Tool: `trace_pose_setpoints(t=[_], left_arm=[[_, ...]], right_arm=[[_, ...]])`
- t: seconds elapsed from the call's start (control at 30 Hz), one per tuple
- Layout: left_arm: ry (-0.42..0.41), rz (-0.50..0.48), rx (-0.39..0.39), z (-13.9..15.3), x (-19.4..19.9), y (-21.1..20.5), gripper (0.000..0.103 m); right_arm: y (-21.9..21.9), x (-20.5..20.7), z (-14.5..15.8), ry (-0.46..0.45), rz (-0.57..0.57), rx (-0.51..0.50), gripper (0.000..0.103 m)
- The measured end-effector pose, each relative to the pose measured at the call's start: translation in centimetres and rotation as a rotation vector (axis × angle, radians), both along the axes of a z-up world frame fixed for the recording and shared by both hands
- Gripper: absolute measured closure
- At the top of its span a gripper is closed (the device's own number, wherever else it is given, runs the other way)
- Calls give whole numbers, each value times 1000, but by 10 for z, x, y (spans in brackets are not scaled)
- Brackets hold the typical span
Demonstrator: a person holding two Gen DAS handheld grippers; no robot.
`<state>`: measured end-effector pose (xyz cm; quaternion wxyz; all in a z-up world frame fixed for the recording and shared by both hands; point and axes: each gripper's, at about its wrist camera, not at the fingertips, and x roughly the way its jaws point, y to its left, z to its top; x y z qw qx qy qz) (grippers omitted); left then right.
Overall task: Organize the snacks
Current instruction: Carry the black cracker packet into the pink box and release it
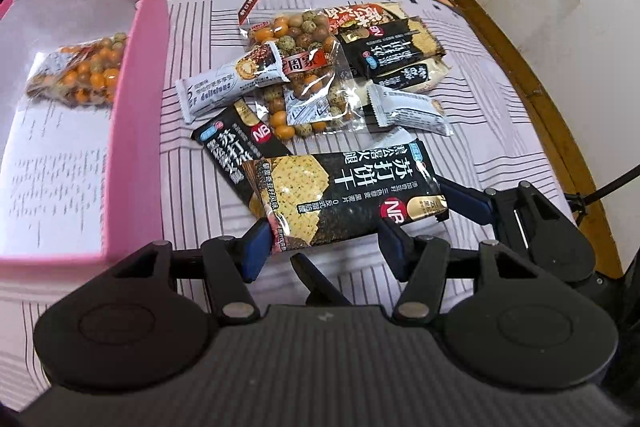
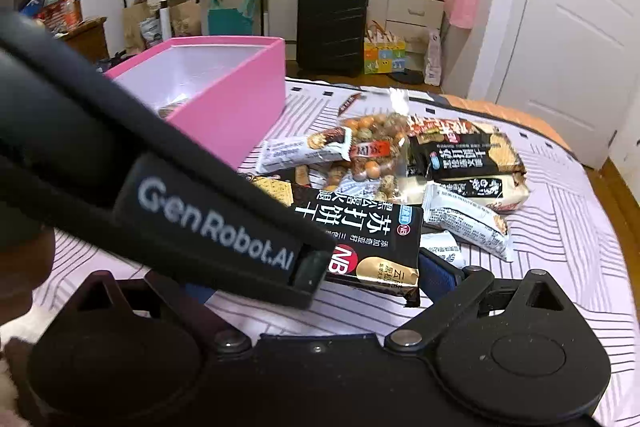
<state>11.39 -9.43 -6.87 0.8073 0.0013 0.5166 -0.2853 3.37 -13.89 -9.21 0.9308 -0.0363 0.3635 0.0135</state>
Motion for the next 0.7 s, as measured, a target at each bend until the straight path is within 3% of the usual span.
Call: trace_pose_setpoints(t=[0.33, 0.7], left_arm=[[-63, 3, -37, 47, -34, 34, 47], [-171, 90, -58, 100, -35, 91, 47]], right_arm=[[25, -15, 57, -89, 85, -34, 3], [58, 17, 95, -121, 264, 24, 3]])
